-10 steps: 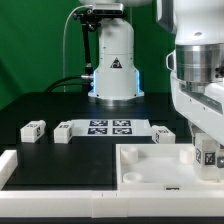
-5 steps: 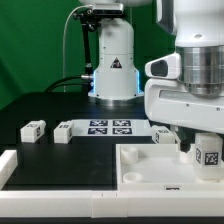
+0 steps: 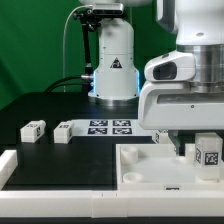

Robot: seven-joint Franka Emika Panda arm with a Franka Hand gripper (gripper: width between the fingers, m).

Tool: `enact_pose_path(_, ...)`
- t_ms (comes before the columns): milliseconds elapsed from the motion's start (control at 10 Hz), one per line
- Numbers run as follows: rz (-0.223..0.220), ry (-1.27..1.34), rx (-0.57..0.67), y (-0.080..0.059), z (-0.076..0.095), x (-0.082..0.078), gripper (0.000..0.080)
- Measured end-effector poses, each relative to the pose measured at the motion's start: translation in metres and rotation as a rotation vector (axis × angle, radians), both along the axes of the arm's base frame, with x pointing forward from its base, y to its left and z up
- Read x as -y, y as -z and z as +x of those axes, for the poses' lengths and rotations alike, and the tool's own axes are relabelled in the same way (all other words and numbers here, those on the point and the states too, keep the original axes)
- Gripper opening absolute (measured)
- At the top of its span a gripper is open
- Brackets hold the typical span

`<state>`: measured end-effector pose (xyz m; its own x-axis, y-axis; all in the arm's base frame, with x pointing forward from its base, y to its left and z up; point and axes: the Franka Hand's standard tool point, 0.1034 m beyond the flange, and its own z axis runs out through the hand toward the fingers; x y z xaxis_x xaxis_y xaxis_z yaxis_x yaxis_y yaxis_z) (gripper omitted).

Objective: Assemble one leg

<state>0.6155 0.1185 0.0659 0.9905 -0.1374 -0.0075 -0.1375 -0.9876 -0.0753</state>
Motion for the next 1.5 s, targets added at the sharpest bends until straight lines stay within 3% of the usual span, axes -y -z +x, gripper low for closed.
enact_pose_path(300, -0.024, -0.334, 0.023, 0.0005, 0.0008, 0.0051, 0.0649)
enact_pose_path(500, -0.024, -0.332, 0.022, 0.0011, 0.0006, 0.0053, 0.0623)
enact_pose_path(600, -0.024, -0.332, 0.022, 0.0013, 0.0005, 0.0053, 0.0439)
enact_pose_path(700, -0.023, -0.321, 0.021, 0.0014, 0.0004, 0.0052, 0.0439)
enact_pose_path(800, -0.023, -0.297, 0.019, 0.0016, 0.0003, 0.0054, 0.0288)
enact_pose_path(1000, -0.023, -0.294, 0.019, 0.0018, 0.0003, 0.0056, 0.0288)
enact_pose_path(1500, -0.019, 0.386, -0.028, 0.0036, -0.0028, 0.0002, 0.029)
